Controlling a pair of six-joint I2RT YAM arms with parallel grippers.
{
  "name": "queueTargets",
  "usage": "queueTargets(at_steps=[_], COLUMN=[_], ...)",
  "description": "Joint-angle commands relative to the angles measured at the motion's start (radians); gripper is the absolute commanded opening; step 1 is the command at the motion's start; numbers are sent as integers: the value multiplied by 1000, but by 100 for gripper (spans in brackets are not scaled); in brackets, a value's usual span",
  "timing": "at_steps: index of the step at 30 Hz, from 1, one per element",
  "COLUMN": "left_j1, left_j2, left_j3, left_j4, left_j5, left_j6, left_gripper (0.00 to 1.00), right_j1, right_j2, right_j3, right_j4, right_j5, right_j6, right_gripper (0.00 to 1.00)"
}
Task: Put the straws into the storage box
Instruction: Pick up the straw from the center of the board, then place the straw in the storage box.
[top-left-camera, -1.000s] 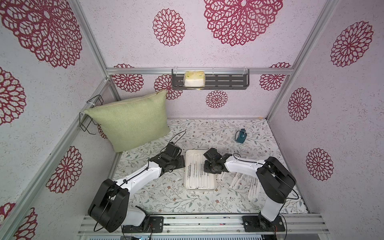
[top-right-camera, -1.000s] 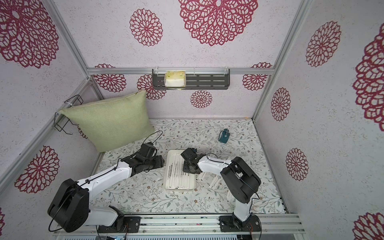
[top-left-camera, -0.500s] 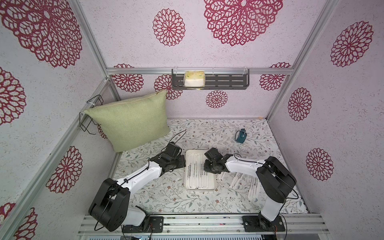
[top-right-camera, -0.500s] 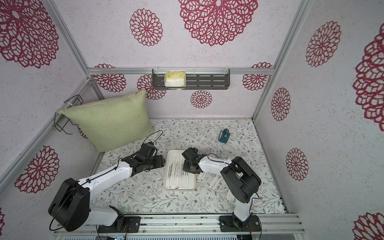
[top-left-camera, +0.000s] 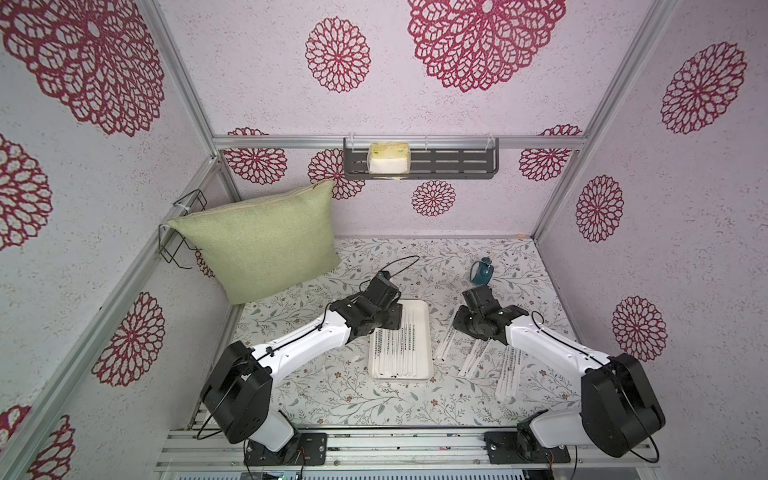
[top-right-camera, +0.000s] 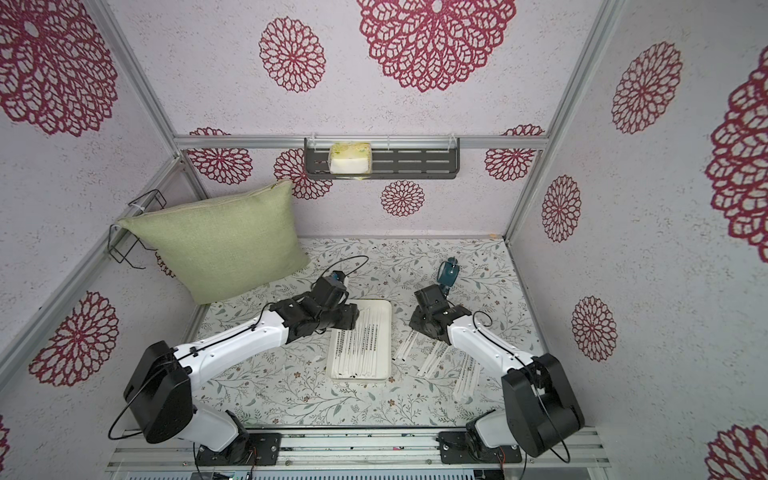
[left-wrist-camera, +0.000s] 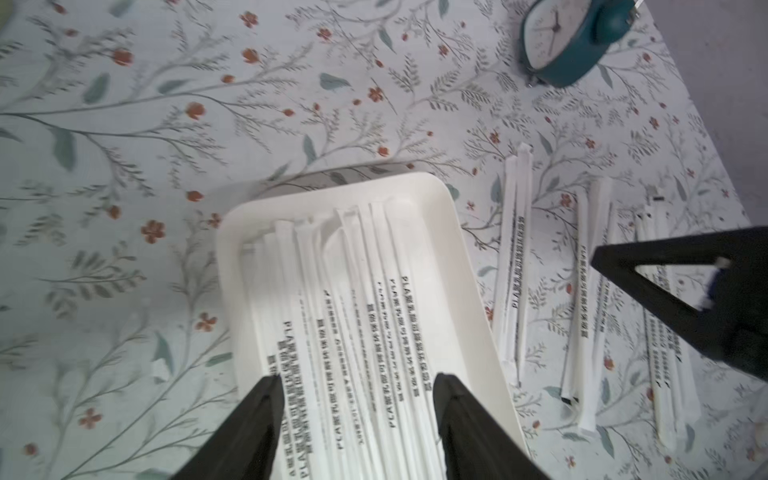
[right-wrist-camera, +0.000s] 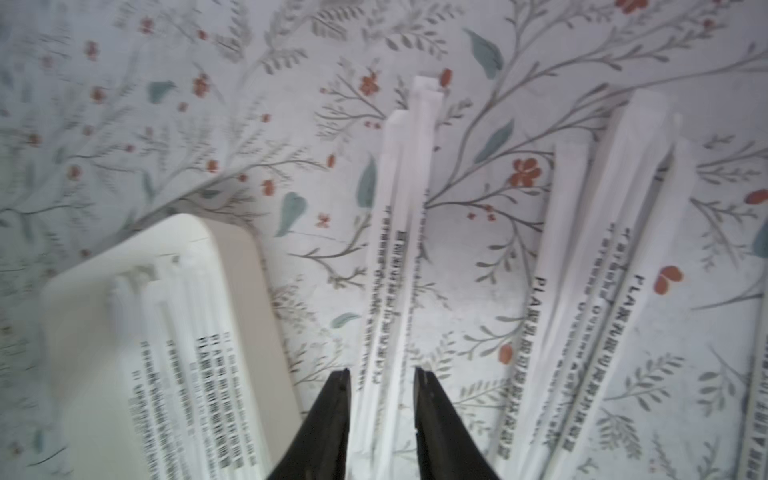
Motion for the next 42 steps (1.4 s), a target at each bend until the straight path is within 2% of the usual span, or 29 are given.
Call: queueTargets(at_steps=[1,3,8,18,21,25,31,36,39,42], left_j1=[-1,-2,-2,-1,-1,1,50,160,212,231], left_j2=[45,53,55,43,45,37,-21,-106,-152,-181], left_j3=[-14,-16,-26,-43,-42,-44,-98,-185,-223,-239], left_j4=[54,65,43,34,36,31,24,36,50,58], left_j5=[78,86,60,40,36,29,16,39,47,51], left_j6=[-44,-56,-38,-27,-25,-25,-45,-82,-105,-117], left_gripper=[64,64,64,64,64,64,64,64,64,64], right_j1=[14,16,16,-11,-11,-13,-4,122,244,319], right_j2=[39,71,129,74,103,142,71,9,53,111], right_j3=[4,5,-34,-68,-54,-57,-46,98,196,239], right_j4=[36,71,128,31,44,72,53,-51,-72,-52], right_j5=[-4,-28,-73,38,18,38,39,63,60,49], right_j6=[-42,-34,-32,-104,-102,-96,-86,-54,-16,18], right_gripper=[27,23,21,21,25,25,11,8,8,8])
